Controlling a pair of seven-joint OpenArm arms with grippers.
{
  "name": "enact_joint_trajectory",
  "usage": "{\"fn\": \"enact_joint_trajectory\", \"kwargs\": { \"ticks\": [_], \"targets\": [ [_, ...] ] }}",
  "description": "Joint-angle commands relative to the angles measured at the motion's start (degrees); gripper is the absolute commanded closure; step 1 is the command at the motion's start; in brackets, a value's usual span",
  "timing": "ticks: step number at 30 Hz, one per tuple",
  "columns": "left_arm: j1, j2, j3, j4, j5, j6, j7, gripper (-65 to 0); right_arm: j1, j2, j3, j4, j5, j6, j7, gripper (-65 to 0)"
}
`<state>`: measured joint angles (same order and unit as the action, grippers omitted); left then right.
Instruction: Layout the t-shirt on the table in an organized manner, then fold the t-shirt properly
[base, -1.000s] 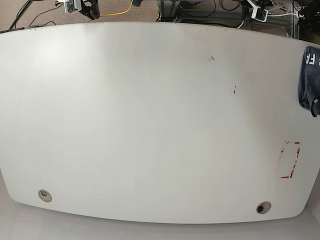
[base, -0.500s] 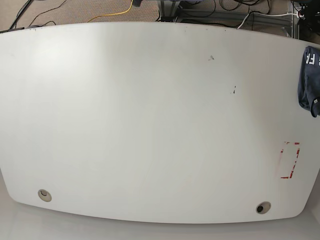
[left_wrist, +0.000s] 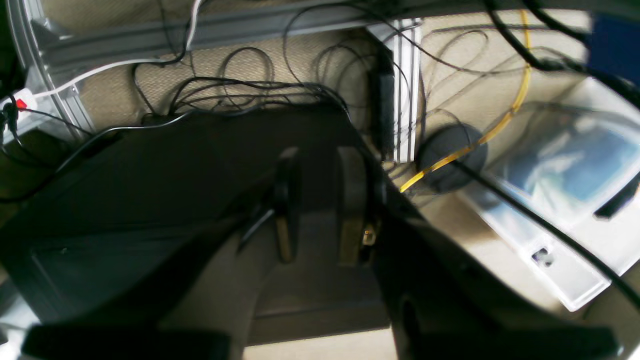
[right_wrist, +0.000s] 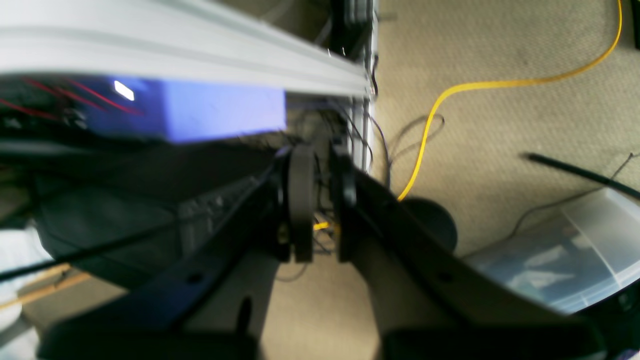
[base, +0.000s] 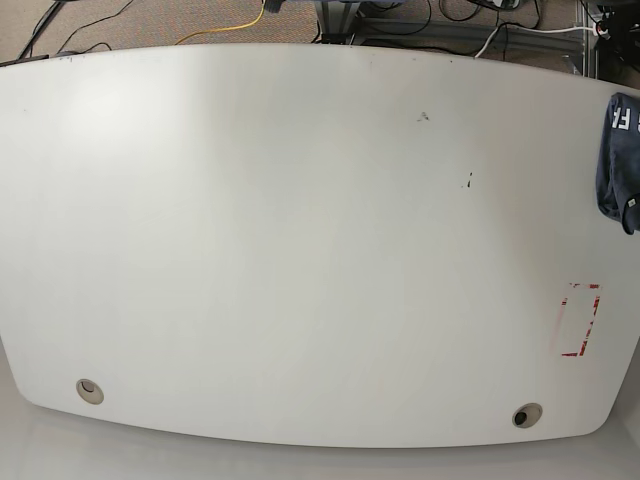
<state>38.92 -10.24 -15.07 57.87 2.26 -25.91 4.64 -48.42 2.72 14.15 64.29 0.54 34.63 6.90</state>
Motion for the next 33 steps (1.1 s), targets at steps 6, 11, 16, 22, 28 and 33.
{"fn": "enact_joint_trajectory", "kwargs": {
  "ticks": [6,11,16,22,28,33],
  "targets": [
    [-8.8,-0.4,0.0,-11.1,-0.3,-0.2,-0.5,-11.0,7.1,0.0,0.9,-11.1,-2.8,0.7,0.8,-5.7],
    [-14.4,-0.4,0.1,-18.0,1.7,-0.2,-0.5,-11.0,11.5,0.2,0.9,-16.0,-2.9,0.7,0.8,-5.7],
    [-19.1,0.2,0.0,-25.2,5.9,-0.2,-0.6,-11.0,17.0,1.7,0.7,-22.3,-2.9,0.4,0.6,-5.7],
    [-24.2,1.9,0.0,-32.6,8.5,0.3,-0.6,-11.0,22.4,3.4,0.6,-29.3,-2.9,-3.8,0.6,-5.7],
    [-28.4,3.2,0.0,-38.1,10.4,7.1,-0.9,-11.0,26.4,3.8,0.5,-33.0,-3.0,-5.0,0.4,-6.0],
    [-31.8,3.7,0.0,-43.3,13.0,8.6,-2.9,-11.0,29.4,3.8,0.8,-34.7,-7.7,-6.1,-2.0,-6.0]
  ]
}}
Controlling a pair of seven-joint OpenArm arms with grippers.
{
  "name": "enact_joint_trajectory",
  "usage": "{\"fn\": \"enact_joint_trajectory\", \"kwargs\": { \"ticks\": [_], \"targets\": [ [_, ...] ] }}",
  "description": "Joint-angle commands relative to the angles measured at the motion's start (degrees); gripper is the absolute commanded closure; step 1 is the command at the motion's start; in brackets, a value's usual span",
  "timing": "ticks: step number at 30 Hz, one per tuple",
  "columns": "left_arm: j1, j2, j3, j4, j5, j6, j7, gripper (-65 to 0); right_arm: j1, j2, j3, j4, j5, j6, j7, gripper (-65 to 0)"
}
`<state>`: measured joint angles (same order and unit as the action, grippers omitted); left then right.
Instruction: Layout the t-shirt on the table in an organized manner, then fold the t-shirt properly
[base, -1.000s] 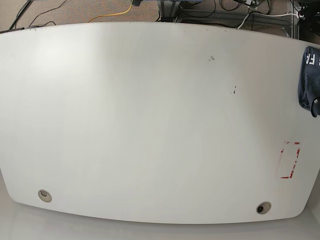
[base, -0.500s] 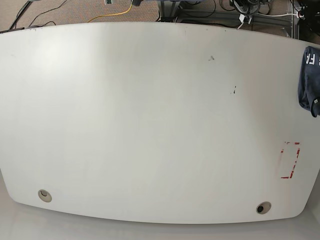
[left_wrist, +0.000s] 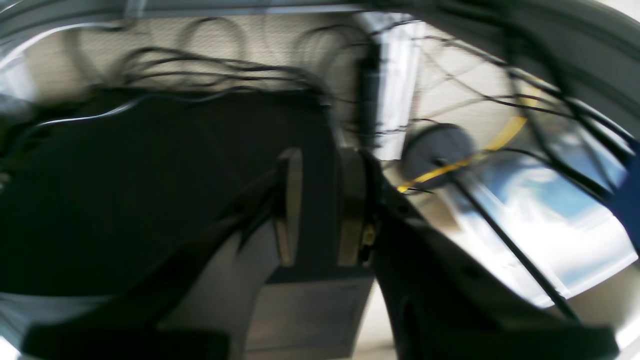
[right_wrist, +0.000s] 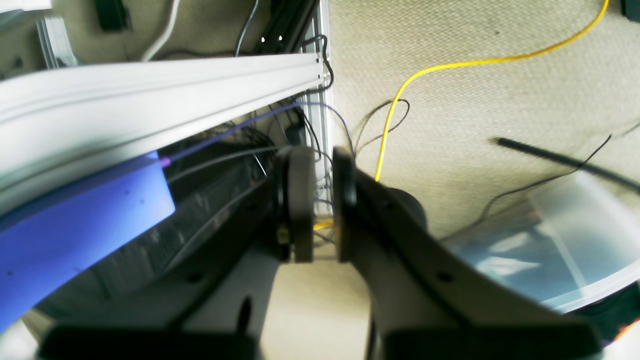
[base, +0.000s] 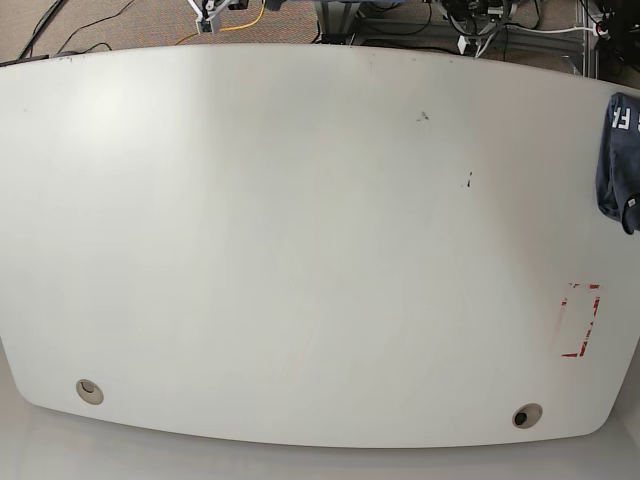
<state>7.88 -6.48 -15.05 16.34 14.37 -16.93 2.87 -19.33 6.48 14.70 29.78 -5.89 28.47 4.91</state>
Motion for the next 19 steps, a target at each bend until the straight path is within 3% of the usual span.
{"fn": "enact_joint_trajectory", "kwargs": {
  "ticks": [1,6,19],
  "targets": [
    [-1.3,-0.1,0.0,-2.8,1.1,-0.3,-1.4,-11.0,0.4,-0.1,0.3,-0.2,-2.2,-0.6,-0.3,-6.0],
    [-4.0,-0.1,0.0,-6.3,1.1,-0.3,-1.6,-11.0,1.0,-0.5,0.1,-0.3,-5.2,-4.2,-1.2,-6.2],
    [-5.1,0.0,0.0,-7.1,1.1,-0.3,-1.6,-11.3,4.2,-1.8,0.1,-2.4,-7.9,-5.2,-2.4,-6.3]
  ]
}}
